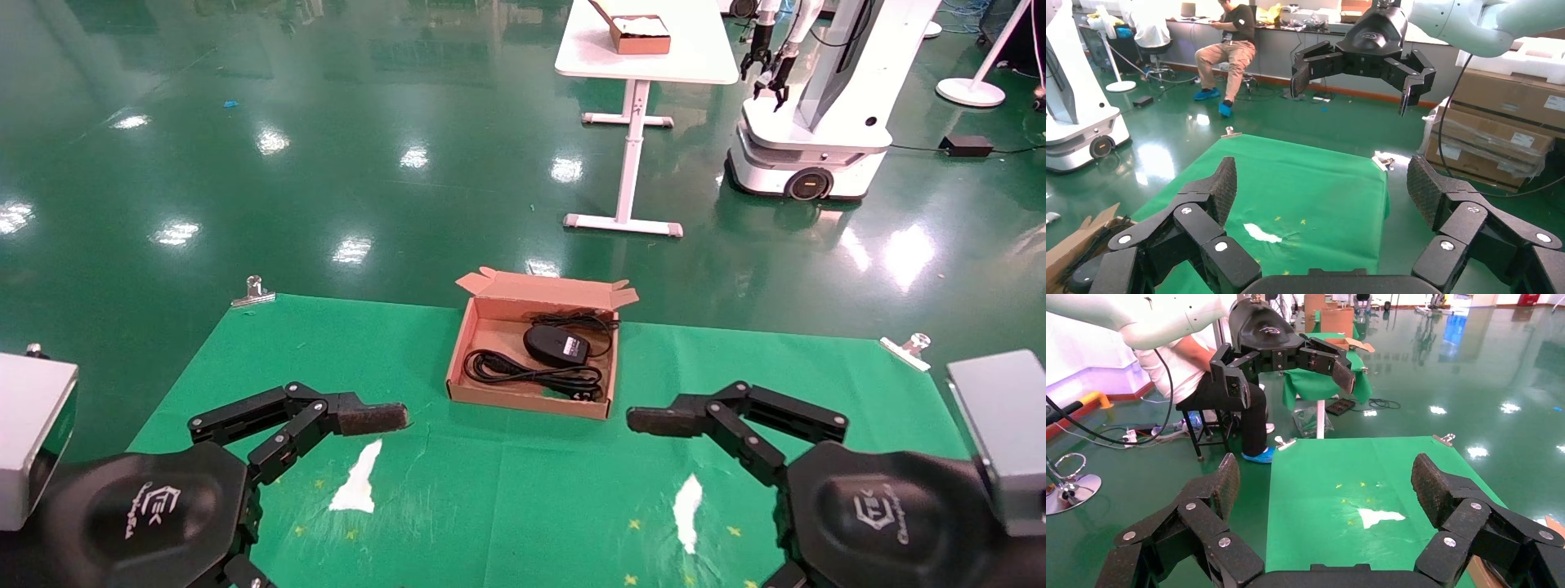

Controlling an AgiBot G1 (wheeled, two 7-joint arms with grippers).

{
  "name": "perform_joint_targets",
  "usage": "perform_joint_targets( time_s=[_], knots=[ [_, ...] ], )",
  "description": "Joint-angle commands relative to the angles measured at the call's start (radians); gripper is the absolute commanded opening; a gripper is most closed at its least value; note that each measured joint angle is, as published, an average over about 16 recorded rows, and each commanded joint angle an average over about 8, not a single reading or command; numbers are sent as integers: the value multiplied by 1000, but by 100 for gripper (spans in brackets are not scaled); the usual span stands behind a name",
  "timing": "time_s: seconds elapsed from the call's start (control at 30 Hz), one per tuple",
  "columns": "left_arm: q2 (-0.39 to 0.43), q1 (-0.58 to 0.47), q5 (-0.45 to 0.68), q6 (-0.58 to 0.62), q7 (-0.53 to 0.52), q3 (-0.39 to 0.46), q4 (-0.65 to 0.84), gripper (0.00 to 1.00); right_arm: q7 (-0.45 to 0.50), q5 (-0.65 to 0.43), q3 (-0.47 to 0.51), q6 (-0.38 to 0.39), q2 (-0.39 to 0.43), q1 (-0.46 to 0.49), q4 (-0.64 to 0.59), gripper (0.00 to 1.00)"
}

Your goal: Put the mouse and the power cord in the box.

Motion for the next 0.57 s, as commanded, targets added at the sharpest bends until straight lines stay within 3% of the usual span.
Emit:
perform_joint_targets(
  time_s=[0.03,0.57],
  knots=[
    [0,0,0,0,0,0,0,100,0,0,0,0,0,0,0,100],
    [0,0,1,0,0,0,0,100,-1,-1,0,0,0,1,-1,100]
  ],
)
